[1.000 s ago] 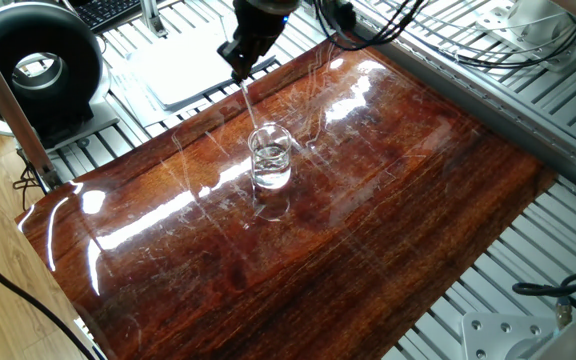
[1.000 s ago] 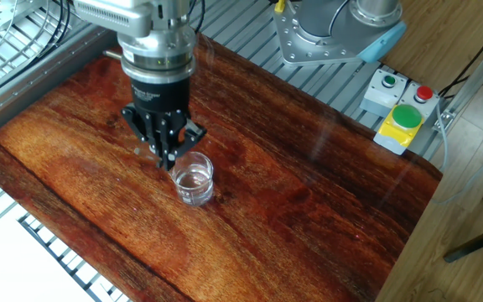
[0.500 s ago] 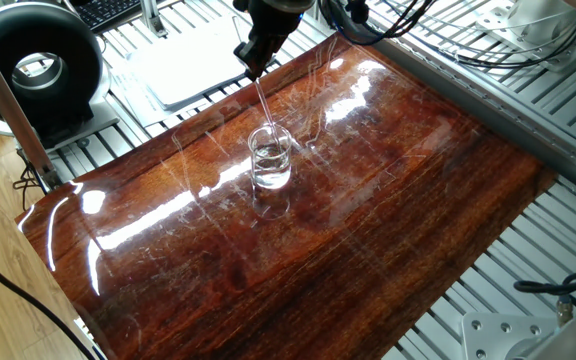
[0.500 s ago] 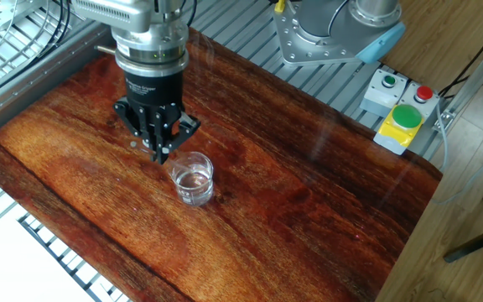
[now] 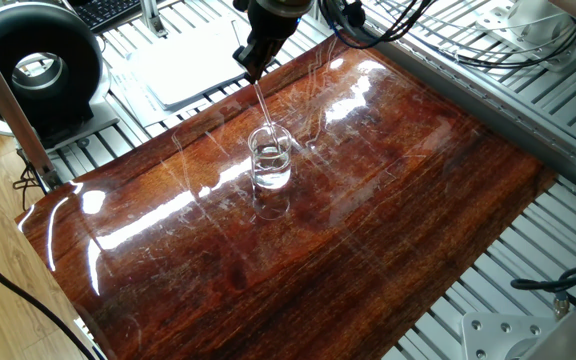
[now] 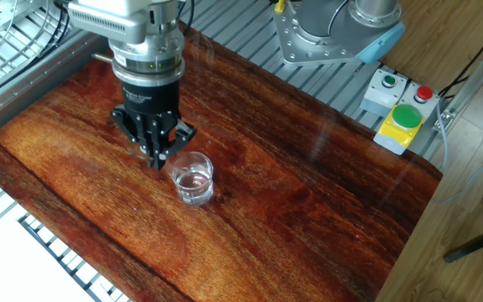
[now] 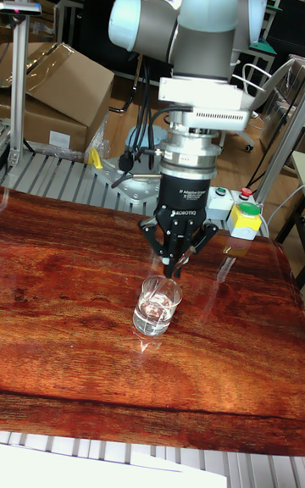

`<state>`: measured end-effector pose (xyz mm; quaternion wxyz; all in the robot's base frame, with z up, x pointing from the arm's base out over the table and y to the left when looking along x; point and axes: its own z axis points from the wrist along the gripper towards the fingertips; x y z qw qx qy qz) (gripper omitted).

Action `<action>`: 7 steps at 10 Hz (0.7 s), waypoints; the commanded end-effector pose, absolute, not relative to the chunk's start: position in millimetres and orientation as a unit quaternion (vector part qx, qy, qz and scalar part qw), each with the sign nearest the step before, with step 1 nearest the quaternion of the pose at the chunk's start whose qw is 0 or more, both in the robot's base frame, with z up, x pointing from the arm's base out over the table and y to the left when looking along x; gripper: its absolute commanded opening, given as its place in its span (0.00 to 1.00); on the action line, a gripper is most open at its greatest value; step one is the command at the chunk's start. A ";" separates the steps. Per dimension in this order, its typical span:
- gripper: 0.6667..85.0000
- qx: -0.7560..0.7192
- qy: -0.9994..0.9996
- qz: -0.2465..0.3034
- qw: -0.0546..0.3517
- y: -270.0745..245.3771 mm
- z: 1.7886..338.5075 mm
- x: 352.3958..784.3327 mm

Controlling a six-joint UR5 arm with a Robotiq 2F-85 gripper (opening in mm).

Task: Stir the beaker with a glass rod

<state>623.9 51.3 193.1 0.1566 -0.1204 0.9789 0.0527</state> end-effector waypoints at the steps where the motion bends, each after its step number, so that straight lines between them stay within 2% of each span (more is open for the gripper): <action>1: 0.00 -0.107 0.979 0.066 0.157 56.8 189.8 629.0; 7: 0.00 -0.096 0.982 0.066 0.150 55.7 187.0 627.1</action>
